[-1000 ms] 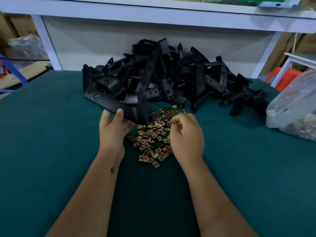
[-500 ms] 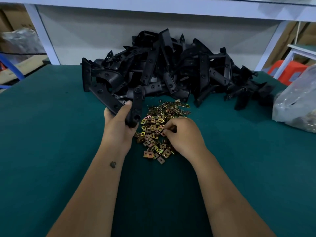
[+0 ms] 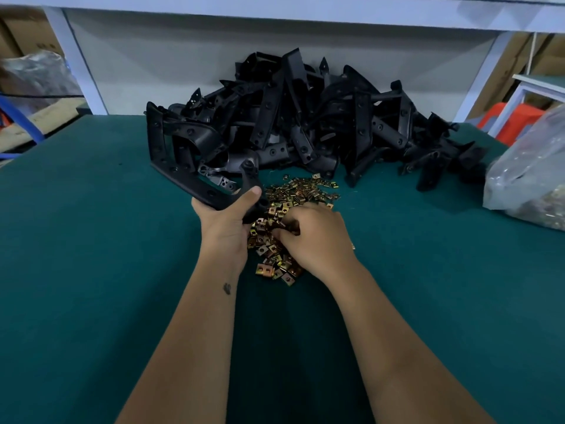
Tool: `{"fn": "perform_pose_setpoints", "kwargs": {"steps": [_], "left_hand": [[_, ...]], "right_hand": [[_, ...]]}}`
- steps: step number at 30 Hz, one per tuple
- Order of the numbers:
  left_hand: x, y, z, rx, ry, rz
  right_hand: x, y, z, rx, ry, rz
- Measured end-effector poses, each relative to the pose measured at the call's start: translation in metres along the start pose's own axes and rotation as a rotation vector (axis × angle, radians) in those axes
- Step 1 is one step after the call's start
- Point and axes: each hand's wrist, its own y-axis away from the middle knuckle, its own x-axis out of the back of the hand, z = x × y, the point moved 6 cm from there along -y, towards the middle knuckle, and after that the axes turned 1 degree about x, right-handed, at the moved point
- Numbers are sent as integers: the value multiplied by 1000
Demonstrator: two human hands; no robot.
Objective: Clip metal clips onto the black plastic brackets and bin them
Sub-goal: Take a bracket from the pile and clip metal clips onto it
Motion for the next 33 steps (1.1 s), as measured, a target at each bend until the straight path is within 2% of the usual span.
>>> {"fn": "perform_pose_setpoints", "kwargs": {"steps": [6,11,15,19,29,33], "left_hand": [[-6,0,3,16,-27,-55],[-19,10,3,-11,-46,-205],[-23,13,3,20,-9,-213],[-20,13,6,30,-2,-253],[-20,17,1,114,42,-336],[-22,20,1,150,50,-331]], "right_hand": [[3,2,-3,31,-78,65],[10,6,5,-70,-349,168],[12,9,12,-185,-569,209],[16,10,14,-212,-740,240],[21,12,17,-235,-904,271],[15,12,22,-372,-1220,255]]}}
